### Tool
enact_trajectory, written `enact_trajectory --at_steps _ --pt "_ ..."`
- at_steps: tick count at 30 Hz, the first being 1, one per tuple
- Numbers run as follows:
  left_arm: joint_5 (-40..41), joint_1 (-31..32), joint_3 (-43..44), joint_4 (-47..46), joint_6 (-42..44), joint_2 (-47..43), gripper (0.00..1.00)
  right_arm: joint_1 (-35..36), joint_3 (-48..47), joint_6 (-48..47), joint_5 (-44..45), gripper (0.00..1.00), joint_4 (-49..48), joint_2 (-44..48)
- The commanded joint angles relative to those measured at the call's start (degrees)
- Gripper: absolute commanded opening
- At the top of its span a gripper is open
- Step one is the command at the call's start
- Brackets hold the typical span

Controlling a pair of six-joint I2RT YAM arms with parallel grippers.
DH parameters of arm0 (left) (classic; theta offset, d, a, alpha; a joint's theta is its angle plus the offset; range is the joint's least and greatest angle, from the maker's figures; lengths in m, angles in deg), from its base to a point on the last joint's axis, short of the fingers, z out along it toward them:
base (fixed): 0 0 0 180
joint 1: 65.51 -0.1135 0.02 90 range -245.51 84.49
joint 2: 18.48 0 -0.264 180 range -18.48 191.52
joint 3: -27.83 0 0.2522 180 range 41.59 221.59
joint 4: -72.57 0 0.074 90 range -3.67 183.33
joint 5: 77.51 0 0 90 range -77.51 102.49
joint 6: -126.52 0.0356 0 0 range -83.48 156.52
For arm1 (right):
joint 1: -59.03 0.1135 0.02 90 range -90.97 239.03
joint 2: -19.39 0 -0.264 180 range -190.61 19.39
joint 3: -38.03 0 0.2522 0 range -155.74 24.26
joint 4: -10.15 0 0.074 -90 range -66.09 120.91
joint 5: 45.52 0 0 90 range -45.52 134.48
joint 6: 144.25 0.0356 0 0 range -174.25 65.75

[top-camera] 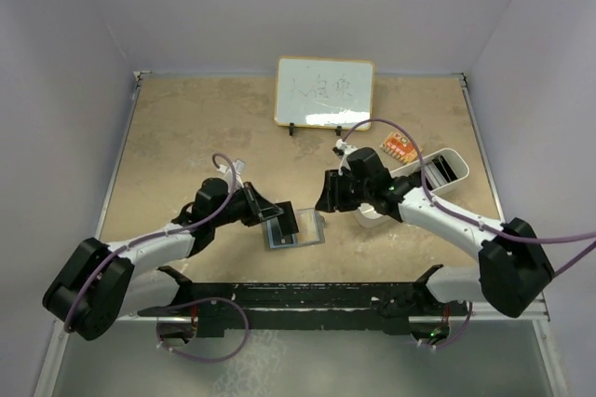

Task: Put the credit cards into the card holder
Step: Insert the credit card into the card holder.

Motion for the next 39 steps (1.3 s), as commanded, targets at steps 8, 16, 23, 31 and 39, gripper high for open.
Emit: enact_trajectory --at_steps 8,16,23,31,39 --pt "-3.8 -0.6 0.5 -0.2 4.6 6.8 0.0 7.4 -8.1 -8.8 10.3 0.49 7.2 -9.2" --pt "-6.4 -0.7 -0.5 -8.4 1.6 13.3 0.0 8.9 -9.9 -9.8 15.9 0.43 9.0 -13.3" --pt "-7.2 -0.7 -0.4 -9.2 1.0 14.5 0.0 8.9 -8.0 -10.0 16.7 0.21 7.7 -14.5" --pt "-5.7 -0.7 -0.3 -8.3 0.2 17.5 0.0 8.9 -6.1 -9.8 16.4 0.08 6.1 -15.1" --pt "-4.0 -0.7 -0.2 -6.9 -1.7 19.4 0.0 8.9 -5.2 -9.7 16.5 0.0 5.5 -15.0"
